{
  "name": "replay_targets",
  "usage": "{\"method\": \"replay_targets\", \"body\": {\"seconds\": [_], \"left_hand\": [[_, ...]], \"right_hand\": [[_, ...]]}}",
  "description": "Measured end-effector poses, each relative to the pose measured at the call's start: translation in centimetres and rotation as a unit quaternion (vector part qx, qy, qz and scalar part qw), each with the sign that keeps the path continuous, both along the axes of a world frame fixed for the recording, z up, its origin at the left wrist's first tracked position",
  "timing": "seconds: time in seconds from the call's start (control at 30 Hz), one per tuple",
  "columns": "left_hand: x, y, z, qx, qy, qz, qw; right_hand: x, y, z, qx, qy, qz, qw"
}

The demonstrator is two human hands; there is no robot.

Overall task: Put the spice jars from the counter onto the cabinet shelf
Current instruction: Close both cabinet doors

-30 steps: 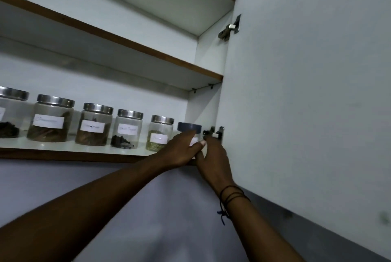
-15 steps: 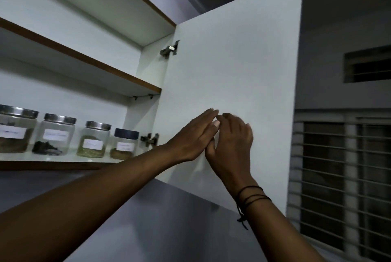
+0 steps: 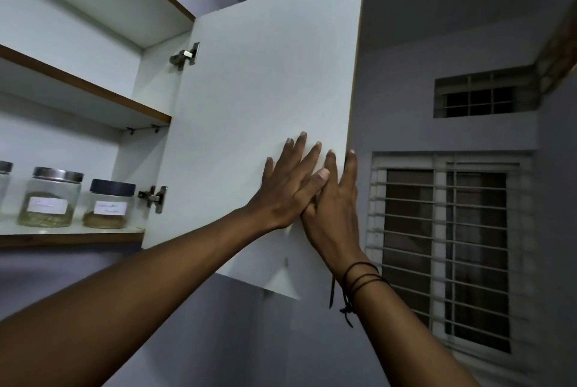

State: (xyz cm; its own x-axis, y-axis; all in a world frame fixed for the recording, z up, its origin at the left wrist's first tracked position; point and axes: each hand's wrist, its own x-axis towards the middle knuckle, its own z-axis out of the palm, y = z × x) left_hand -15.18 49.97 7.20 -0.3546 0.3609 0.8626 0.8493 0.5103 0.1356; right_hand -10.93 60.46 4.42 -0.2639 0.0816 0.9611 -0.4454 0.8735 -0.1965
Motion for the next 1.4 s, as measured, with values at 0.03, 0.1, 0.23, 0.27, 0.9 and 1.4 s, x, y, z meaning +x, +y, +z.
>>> {"method": "replay_targets", "body": {"seconds": [0.03, 0.1, 0.23, 0.27, 0.9, 1.4], "left_hand": [[0.1, 0.2, 0.0, 0.002, -0.002, 0.001, 1.000], [0.3, 0.3, 0.0, 0.008, -0.007, -0.002, 1.000], [1.1, -0.6, -0.1, 0.004, 0.009, 0.002, 1.000], [1.4, -1.0, -0.1, 0.002, 0.015, 0.006, 1.000], [13.3, -19.4, -0.4, 0.106, 0.101, -0.072, 0.987], [15.4, -40.8, -0.4, 0.314, 0.022, 0.186, 0.931]], "right_hand": [[0.1, 0.1, 0.0, -0.008, -0.005, 0.025, 1.000], [0.5, 0.2, 0.1, -0.036, -0.001, 0.068, 0.997], [1.9, -0.4, 0.3, -0.086, 0.028, 0.115, 0.989], [2.4, -0.8, 0.3, -0.090, 0.037, 0.125, 0.987], [9.6, -18.7, -1.6, -0.044, 0.085, 0.457, 0.884], [5.2, -41.0, -1.4, 0.208, -0.005, 0.430, 0.879]]}}
